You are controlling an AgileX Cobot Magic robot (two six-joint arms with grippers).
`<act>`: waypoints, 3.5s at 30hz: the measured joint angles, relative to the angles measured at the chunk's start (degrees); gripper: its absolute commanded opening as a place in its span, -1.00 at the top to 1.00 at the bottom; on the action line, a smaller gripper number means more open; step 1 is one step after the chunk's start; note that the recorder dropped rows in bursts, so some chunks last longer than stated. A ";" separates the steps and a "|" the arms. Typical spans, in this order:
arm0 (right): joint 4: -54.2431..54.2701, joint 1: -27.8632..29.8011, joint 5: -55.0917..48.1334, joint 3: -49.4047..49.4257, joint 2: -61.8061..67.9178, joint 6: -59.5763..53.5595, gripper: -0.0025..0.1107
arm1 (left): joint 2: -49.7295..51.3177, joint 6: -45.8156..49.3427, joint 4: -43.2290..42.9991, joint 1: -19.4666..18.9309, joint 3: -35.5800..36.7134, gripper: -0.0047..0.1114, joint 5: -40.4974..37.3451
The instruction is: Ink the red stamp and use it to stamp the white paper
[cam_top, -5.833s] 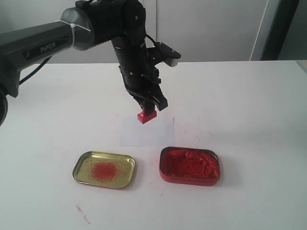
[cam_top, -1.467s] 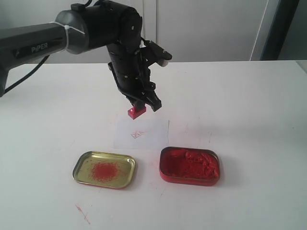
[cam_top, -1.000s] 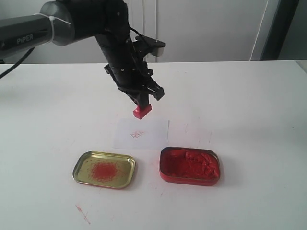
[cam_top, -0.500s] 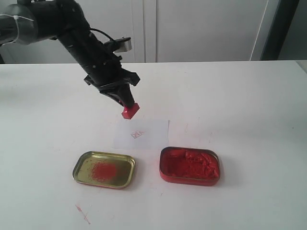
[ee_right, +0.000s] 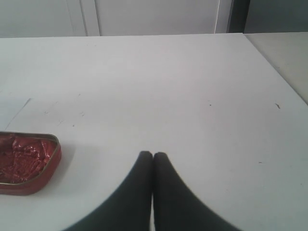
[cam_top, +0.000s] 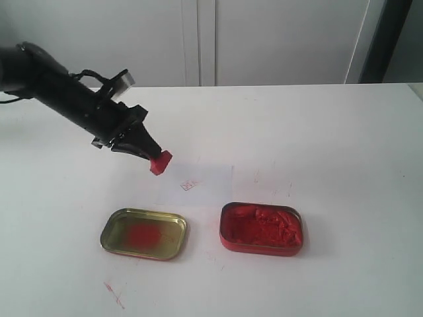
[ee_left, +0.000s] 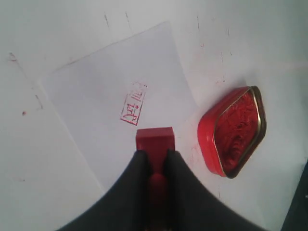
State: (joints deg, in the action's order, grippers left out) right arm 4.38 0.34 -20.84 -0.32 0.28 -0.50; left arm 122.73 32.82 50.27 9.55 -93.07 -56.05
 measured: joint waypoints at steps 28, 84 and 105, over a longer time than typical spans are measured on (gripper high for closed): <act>0.00 0.00 0.00 0.00 0.00 0.00 0.96 | 0.00 2.25 1.28 -4.12 11.91 0.54 8.96; 0.00 0.00 0.00 0.00 0.00 0.00 0.96 | -11.86 -12.74 -19.15 -4.17 12.01 0.92 9.25; 0.00 0.00 0.00 0.00 0.00 0.00 0.96 | -31.25 -18.78 -34.10 0.36 27.42 0.92 24.43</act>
State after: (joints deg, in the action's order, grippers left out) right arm 4.38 0.34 -20.84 -0.32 0.28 -0.50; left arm 91.48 14.03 16.18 9.91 -65.64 -31.62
